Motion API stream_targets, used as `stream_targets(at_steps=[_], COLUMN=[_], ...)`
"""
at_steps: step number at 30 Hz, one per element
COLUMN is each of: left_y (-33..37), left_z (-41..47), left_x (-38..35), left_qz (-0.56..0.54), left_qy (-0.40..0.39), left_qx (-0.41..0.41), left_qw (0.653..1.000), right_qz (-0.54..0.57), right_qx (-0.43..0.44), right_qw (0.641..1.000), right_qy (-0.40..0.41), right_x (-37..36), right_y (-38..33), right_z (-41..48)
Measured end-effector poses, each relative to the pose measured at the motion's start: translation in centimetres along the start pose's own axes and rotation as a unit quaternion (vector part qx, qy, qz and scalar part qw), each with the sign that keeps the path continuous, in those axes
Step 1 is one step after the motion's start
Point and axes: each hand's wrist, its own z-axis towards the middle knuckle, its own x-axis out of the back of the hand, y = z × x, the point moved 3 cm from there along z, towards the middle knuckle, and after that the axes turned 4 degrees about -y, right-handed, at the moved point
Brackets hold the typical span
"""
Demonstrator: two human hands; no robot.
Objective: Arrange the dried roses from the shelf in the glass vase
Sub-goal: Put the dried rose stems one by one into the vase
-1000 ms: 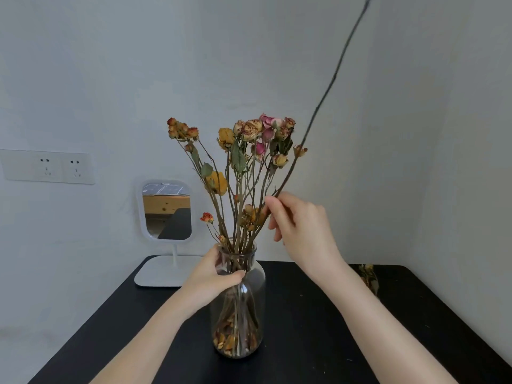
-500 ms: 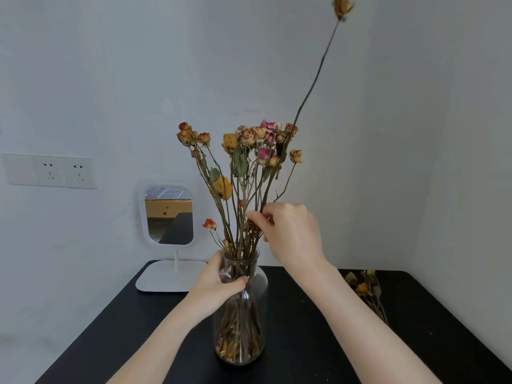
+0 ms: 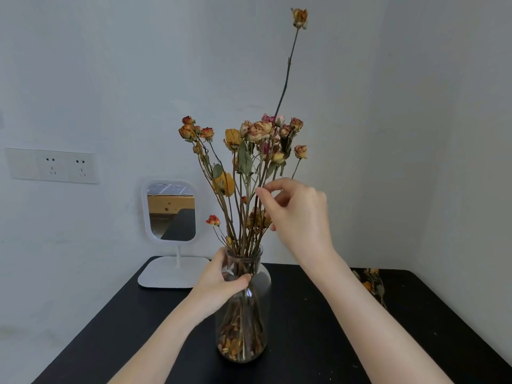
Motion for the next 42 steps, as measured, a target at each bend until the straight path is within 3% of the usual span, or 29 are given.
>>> stream_targets(at_steps=[11, 15, 21, 28, 34, 42], left_y=[-0.2, -0.2, -0.3, -0.3, -0.2, -0.2], left_z=[0.1, 0.1, 0.0, -0.1, -0.4, -0.3], left_x=[0.0, 0.0, 0.0, 0.0, 0.0, 0.0], left_qz=[-0.008, 0.002, 0.003, -0.005, -0.01, -0.005], left_qy=[-0.004, -0.006, -0.008, -0.007, -0.002, 0.004], left_qx=[0.002, 0.005, 0.013, 0.006, 0.002, -0.002], left_qw=[1.0, 1.0, 1.0, 1.0, 1.0, 1.0], right_qz=[0.004, 0.086, 0.175, 0.068, -0.016, 0.002], right_qx=[-0.004, -0.008, -0.071, 0.004, -0.001, -0.012], right_qw=[1.0, 0.996, 0.982, 0.993, 1.0, 0.999], right_qy=[0.001, 0.018, -0.032, 0.093, -0.01, -0.043], right_x=[-0.3, 0.9, 0.9, 0.8, -1.7, -2.9], right_y=[0.5, -0.2, -1.0, 0.0, 1.3, 1.7], right_z=[-0.6, 0.3, 1.9, -1.4, -2.4, -2.1])
